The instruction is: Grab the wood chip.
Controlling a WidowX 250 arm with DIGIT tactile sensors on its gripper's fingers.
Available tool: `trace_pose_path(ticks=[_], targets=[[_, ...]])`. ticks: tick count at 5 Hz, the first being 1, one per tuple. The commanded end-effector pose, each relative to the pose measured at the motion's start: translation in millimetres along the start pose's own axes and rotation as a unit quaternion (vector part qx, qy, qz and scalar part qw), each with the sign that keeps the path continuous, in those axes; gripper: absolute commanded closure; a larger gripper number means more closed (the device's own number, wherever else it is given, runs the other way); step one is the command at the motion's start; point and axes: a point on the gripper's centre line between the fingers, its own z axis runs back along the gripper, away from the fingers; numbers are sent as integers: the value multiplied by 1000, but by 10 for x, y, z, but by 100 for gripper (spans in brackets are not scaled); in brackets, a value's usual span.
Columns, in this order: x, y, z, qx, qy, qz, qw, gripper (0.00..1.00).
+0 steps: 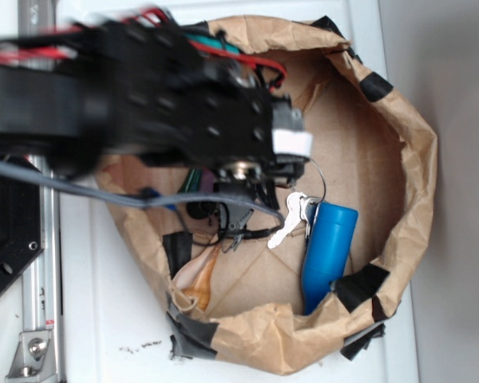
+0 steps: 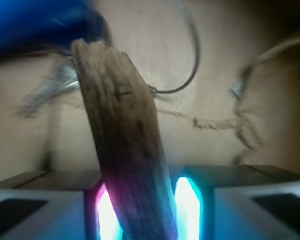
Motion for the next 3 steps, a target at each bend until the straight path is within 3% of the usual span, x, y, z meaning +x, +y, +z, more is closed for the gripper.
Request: trace_pose_path(ticks=[1, 3], targets=[[238, -2, 1088, -39, -21, -1, 999, 100], [273, -114, 1027, -17, -12, -20, 1000, 100]])
